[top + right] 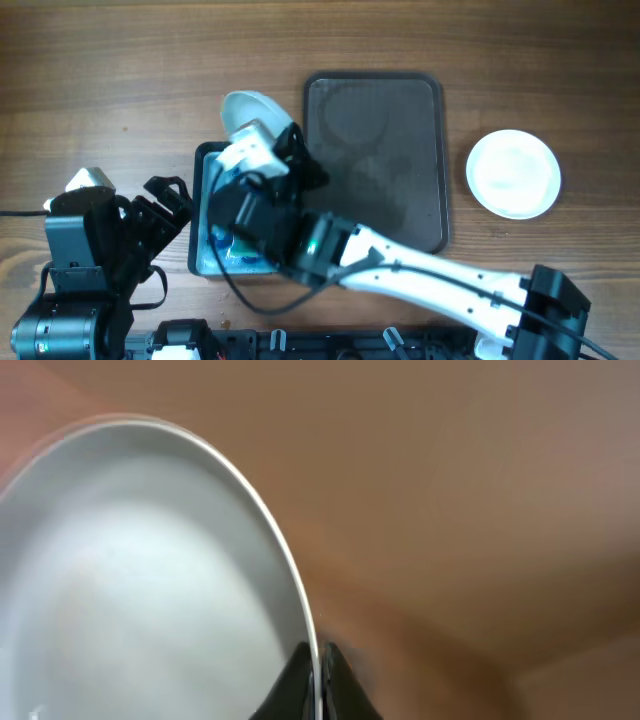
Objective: Clean dirty plates on tray and stack at the side
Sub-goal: 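Lift the plate with the right gripper and hold it tilted over the water tray, then carry the plate right and stack it on the plate pile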
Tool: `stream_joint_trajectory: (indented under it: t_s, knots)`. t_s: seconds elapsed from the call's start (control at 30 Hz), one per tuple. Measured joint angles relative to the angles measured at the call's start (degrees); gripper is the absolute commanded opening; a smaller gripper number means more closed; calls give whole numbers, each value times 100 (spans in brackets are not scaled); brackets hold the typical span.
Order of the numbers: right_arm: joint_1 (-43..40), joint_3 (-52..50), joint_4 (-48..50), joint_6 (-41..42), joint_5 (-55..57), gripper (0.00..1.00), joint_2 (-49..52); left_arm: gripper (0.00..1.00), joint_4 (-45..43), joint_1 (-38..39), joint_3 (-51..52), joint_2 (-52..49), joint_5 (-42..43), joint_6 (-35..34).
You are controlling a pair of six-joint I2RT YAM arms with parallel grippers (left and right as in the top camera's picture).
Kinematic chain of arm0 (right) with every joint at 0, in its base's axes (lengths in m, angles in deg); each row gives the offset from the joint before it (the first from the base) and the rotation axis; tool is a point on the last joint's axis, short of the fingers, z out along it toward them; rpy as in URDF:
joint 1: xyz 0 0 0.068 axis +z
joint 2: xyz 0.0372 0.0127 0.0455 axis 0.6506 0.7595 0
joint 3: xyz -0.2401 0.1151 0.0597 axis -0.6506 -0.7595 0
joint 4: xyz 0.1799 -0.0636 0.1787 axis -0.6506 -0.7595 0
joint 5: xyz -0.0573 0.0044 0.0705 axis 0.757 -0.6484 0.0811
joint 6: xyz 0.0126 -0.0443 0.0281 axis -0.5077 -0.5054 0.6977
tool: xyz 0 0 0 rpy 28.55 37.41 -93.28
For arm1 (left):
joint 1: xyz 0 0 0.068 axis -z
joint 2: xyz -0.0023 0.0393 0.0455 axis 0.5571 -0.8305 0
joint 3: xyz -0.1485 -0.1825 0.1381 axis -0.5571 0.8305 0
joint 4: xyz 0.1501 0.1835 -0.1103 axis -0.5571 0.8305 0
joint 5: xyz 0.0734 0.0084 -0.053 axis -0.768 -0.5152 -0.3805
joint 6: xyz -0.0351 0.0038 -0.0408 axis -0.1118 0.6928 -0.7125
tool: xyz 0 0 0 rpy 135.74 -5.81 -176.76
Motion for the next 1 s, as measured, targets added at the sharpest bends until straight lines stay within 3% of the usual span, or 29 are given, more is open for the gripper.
stream_joint_trajectory:
  t_s: [0.1,0.23,0.43,0.6,0.77,1.0]
  knots:
    - [-597,-4,-527,1331,-1576,4,11,100,4,0,0,0,0,0]
    - [-1589,-4,-671,2492,-3615,4,-4,100,2,0,0,0,0,0]
    - [-3602,-17,-1285,3185,-5888,4,-807,100,2,0,0,0,0,-2]
    - [-5823,7,-2474,3333,-6719,4,-1810,100,2,0,0,0,0,-2]
    - [-7934,-44,-3438,3178,-6972,4,-1884,100,2,0,0,0,0,-2]
    - [-9551,-802,-3495,2992,-7049,4,-1325,100,2,0,0,0,0,-2]
